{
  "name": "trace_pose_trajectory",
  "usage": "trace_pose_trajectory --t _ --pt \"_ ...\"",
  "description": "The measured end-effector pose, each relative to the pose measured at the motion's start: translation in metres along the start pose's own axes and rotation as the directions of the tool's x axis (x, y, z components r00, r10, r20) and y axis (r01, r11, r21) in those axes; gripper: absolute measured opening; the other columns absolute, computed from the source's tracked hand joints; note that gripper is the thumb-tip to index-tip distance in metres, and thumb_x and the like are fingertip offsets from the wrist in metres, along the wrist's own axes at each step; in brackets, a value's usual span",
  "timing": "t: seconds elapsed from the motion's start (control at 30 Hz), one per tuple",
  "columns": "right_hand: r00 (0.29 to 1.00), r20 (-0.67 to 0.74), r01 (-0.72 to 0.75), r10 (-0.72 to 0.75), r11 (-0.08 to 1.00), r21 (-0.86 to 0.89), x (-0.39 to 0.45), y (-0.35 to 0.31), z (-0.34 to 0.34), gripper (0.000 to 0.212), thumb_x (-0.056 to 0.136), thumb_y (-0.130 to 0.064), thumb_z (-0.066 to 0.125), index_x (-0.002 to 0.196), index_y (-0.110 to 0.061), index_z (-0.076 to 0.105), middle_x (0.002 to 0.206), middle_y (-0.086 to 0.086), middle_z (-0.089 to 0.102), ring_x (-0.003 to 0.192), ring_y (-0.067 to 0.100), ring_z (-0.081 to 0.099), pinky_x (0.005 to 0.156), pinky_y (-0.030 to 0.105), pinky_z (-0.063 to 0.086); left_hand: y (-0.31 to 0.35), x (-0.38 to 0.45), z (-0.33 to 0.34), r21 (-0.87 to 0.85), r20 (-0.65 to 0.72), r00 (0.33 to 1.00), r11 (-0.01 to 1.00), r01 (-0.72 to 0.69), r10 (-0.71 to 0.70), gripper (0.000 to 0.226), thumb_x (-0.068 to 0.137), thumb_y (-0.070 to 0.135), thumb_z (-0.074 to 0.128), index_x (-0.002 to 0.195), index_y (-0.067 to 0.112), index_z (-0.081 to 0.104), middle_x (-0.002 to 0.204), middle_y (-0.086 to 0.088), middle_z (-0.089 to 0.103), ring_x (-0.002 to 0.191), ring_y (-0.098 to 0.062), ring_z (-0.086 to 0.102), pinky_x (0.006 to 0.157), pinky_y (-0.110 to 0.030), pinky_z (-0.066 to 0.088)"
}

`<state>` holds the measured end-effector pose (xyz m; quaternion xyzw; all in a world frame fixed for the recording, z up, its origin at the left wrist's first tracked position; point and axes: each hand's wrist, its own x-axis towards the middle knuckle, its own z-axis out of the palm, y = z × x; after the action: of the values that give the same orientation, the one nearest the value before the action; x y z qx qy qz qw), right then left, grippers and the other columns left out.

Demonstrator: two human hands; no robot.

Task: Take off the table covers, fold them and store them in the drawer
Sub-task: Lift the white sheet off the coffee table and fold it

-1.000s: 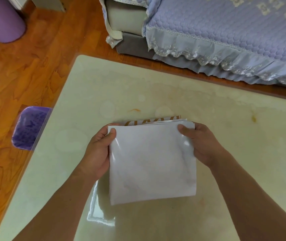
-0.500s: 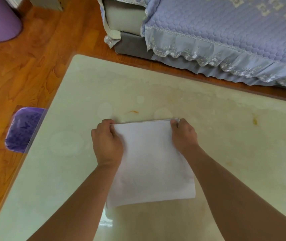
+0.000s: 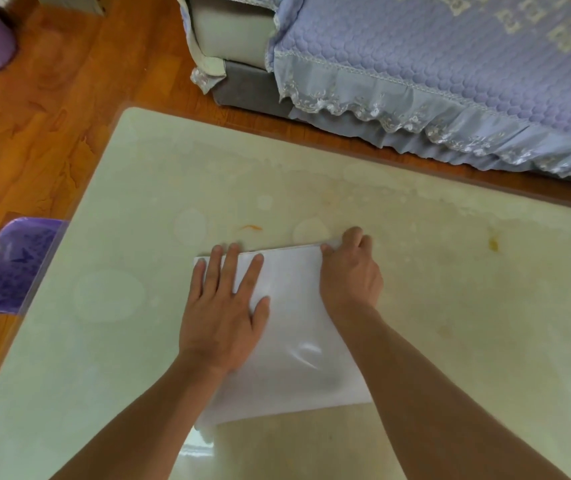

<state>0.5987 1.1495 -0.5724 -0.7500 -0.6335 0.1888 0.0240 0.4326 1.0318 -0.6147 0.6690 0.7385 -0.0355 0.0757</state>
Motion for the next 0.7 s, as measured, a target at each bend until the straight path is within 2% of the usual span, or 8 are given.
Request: trace_pose_trajectory --t 0.03,0.07,0.1,0.17,0.23,0.3,0.4,0.7 --pt "0.983 -0.132 0.118 -0.13 0.989 -0.091 -0.008 -0.003 0.0 0.033 0.096 -0.014 0.052 0.129 -0.012 0.044 0.125 0.013 0.049 0.11 0.038 0.052 0.081 0.04 0.037 0.001 0.001 0.0 0.003 -0.005 1.0 1.0 -0.008 0.008 0.068 0.102 0.052 0.033 0.162 0.023 0.021 0.168 -0.018 0.014 0.156 -0.037 0.006 0.125 -0.056 0.011" --pt "0.939 -0.199 0.256 -0.28 0.957 -0.135 -0.02 -0.008 0.002 0.045 0.091 -0.008 0.054 0.135 -0.012 0.044 0.134 0.015 0.046 0.119 0.037 0.047 0.092 0.042 0.039 0.001 0.001 0.001 0.009 -0.006 1.0 1.0 -0.012 0.012 0.068 0.102 0.052 0.032 0.162 0.023 0.021 0.168 -0.018 0.015 0.156 -0.037 0.007 0.124 -0.057 0.012" --pt "0.879 -0.202 0.41 -0.433 0.9 -0.145 -0.034 -0.012 0.005 0.053 0.09 -0.008 0.054 0.142 -0.011 0.042 0.145 0.017 0.042 0.132 0.038 0.039 0.105 0.048 0.037 0.001 0.0 0.001 0.014 -0.005 1.0 1.0 -0.014 0.014 0.067 0.102 0.052 0.031 0.162 0.022 0.022 0.168 -0.018 0.016 0.156 -0.037 0.007 0.124 -0.057 0.013" --pt "0.769 -0.026 0.624 -0.639 0.758 -0.192 -0.057 -0.008 0.017 0.058 0.099 -0.022 0.047 0.154 -0.011 0.03 0.163 0.017 0.022 0.152 0.037 0.014 0.122 0.054 0.019 0.001 -0.001 0.002 0.018 -0.012 1.0 1.0 -0.017 0.017 0.066 0.103 0.052 0.027 0.162 0.022 0.023 0.167 -0.018 0.019 0.156 -0.037 0.009 0.124 -0.057 0.013" --pt "0.775 0.132 0.631 -0.618 0.744 -0.221 -0.059 0.017 0.027 0.063 0.105 -0.041 0.033 0.16 -0.013 0.018 0.168 0.012 0.003 0.155 0.03 -0.006 0.125 0.051 0.007 0.002 -0.001 0.001 0.009 -0.012 1.0 1.0 -0.017 0.017 0.067 0.102 0.052 0.03 0.161 0.021 0.024 0.167 -0.018 0.019 0.156 -0.037 0.01 0.124 -0.057 0.012" --pt "0.816 0.176 0.579 -0.551 0.778 -0.243 -0.046 0.045 0.032 0.069 0.105 -0.053 0.024 0.161 -0.015 0.011 0.169 0.006 -0.005 0.154 0.022 -0.014 0.125 0.047 0.003 0.002 -0.002 0.0 -0.001 -0.033 0.999 1.0 -0.024 0.023 0.068 0.101 0.051 0.036 0.161 0.02 0.027 0.167 -0.018 0.02 0.156 -0.037 0.012 0.124 -0.057 0.012" --pt "0.807 0.238 0.587 -0.54 0.778 -0.226 -0.034 0.061 0.037 0.075 0.102 -0.061 0.02 0.161 -0.018 0.0 0.168 0.002 -0.013 0.153 0.018 -0.019 0.125 0.046 0.001 -0.004 -0.002 0.001 -0.022 -0.061 0.998 0.999 -0.033 0.031 0.065 0.101 0.048 0.039 0.159 0.019 0.032 0.166 -0.018 0.024 0.155 -0.037 0.016 0.124 -0.057 0.014" --pt "0.82 0.198 0.573 -0.537 0.775 -0.267 -0.039 0.056 0.043 0.079 0.101 -0.061 0.029 0.161 -0.013 0.012 0.169 0.009 -0.001 0.155 0.025 -0.007 0.123 0.052 0.012 0.001 -0.002 -0.007 0.004 0.002 0.999 0.999 -0.034 0.034 0.068 0.099 0.043 0.041 0.16 0.014 0.029 0.167 -0.021 0.016 0.155 -0.041 0.013 0.123 -0.059 0.015"
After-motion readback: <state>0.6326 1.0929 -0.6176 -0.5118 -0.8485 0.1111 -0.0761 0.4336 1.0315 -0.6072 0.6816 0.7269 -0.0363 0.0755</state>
